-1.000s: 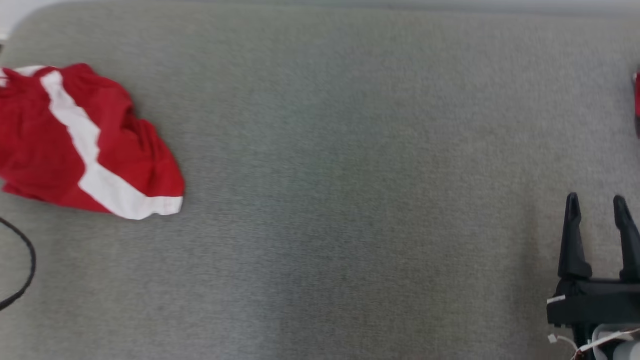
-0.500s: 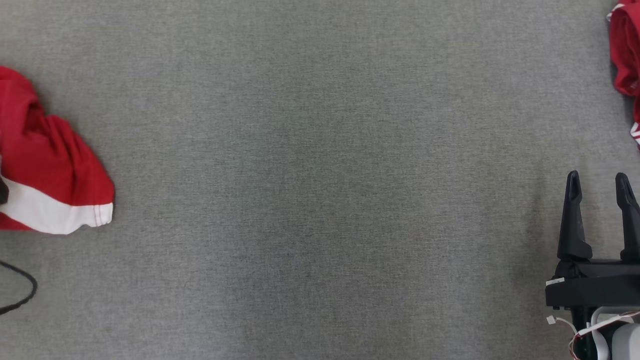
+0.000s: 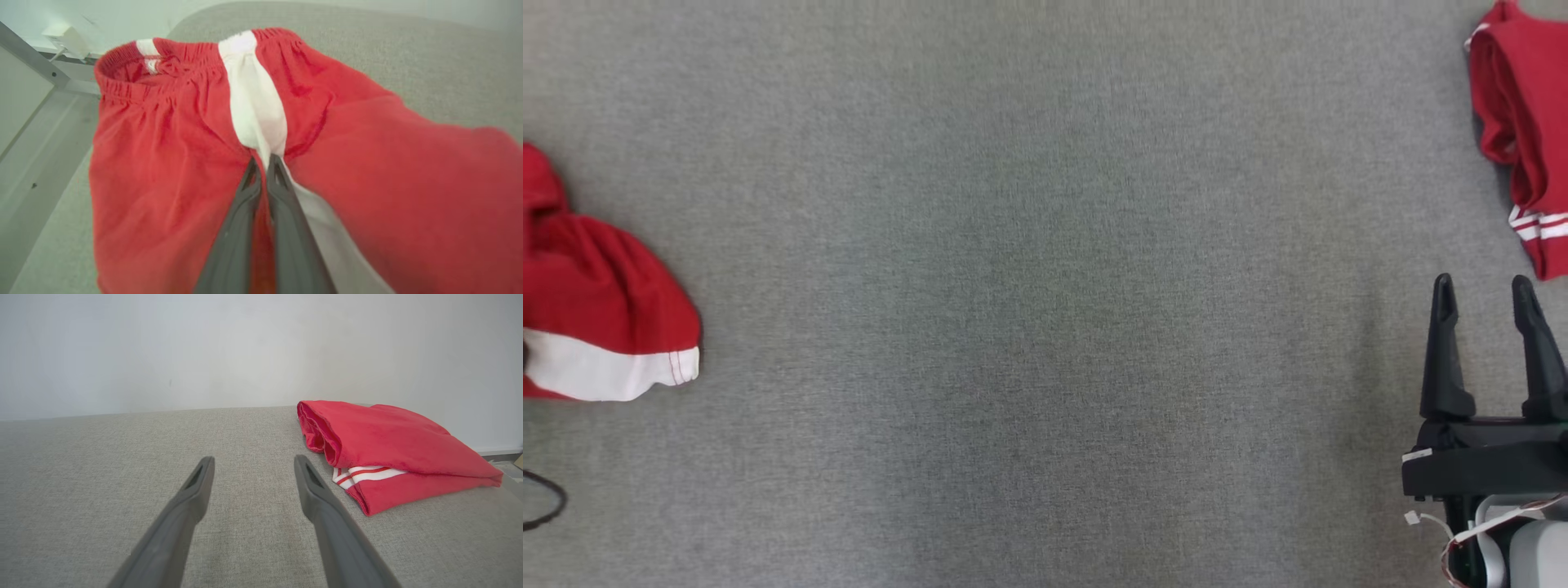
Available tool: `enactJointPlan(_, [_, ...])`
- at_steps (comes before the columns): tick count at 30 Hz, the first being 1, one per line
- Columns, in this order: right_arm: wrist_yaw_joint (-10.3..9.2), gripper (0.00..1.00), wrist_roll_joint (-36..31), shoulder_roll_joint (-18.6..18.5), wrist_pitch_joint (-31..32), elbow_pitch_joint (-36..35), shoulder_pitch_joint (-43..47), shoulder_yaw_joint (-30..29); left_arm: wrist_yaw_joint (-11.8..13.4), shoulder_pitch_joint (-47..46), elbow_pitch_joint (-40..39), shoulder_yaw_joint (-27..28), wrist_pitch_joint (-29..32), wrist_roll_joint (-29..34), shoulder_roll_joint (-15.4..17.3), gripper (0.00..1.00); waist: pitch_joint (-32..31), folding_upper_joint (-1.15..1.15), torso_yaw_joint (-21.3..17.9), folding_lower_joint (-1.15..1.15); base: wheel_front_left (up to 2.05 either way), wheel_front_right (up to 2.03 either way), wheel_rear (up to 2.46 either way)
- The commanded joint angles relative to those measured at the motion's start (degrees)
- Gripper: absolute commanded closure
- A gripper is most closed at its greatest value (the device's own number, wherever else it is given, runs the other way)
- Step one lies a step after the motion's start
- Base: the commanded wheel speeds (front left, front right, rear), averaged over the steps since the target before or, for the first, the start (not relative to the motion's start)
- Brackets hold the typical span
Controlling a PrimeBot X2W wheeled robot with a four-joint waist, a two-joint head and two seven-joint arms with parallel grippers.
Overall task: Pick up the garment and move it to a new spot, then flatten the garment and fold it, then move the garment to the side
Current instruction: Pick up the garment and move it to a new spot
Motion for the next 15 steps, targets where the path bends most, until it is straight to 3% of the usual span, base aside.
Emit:
enactJointPlan(1, [-0.14,0.00,0.15,0.09,-0.51,0.40,0.56,0.24,0.12,-1.10,-0.18,-0.31,-1.93,1.00,1.02,1.00,-1.84,0.00,0.39,0.00,0.00,0.00,0.00])
enactJointPlan(7, [-0.14,0.00,1.77,0.48,-2.41,4.43,1.47,1.62,0.11,-5.28,-3.90,-3.34,-11.38,4.35,2.43,1.00,-8.58,0.00,1.35,0.00,0.00,0.00,0.00])
enactJointPlan(15, [-0.14,0.00,3.53,0.82,-4.46,8.84,2.64,2.73,0.11,-10.26,-13.52,-7.85,-12.84,6.08,1.01,1.00,-14.17,0.00,-0.42,0.00,0.00,0.00,0.00])
